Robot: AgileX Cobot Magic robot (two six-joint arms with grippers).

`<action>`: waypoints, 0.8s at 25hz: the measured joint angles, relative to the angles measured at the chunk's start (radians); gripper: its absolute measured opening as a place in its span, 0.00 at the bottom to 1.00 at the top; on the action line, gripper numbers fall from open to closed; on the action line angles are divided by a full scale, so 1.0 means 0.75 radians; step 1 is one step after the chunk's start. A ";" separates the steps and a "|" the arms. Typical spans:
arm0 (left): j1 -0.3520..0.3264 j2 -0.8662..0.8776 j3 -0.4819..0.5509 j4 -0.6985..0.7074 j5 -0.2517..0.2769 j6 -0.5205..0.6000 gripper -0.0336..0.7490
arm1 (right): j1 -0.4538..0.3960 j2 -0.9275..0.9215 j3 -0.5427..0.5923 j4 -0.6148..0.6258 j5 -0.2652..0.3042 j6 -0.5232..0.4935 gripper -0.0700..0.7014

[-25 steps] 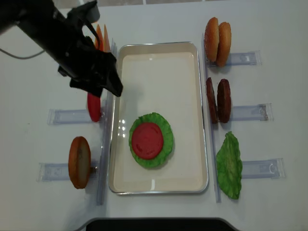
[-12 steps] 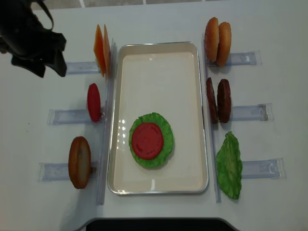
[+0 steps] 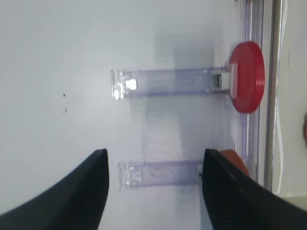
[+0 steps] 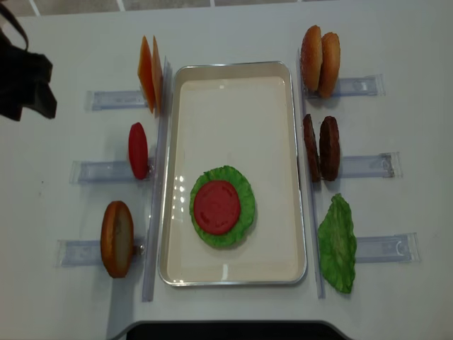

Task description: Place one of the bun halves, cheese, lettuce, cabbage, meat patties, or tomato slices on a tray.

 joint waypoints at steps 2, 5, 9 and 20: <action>0.000 -0.133 0.110 0.000 0.003 0.009 0.62 | 0.000 0.000 0.000 0.000 0.000 0.000 0.54; 0.000 -0.377 0.273 0.000 0.007 0.011 0.61 | 0.000 0.000 0.000 0.000 0.000 0.000 0.54; 0.000 -0.734 0.490 -0.006 -0.006 0.011 0.61 | 0.000 0.000 0.000 0.000 0.000 0.000 0.54; 0.000 -1.477 0.902 0.010 -0.082 -0.014 0.61 | 0.000 0.000 0.000 0.000 0.000 0.000 0.54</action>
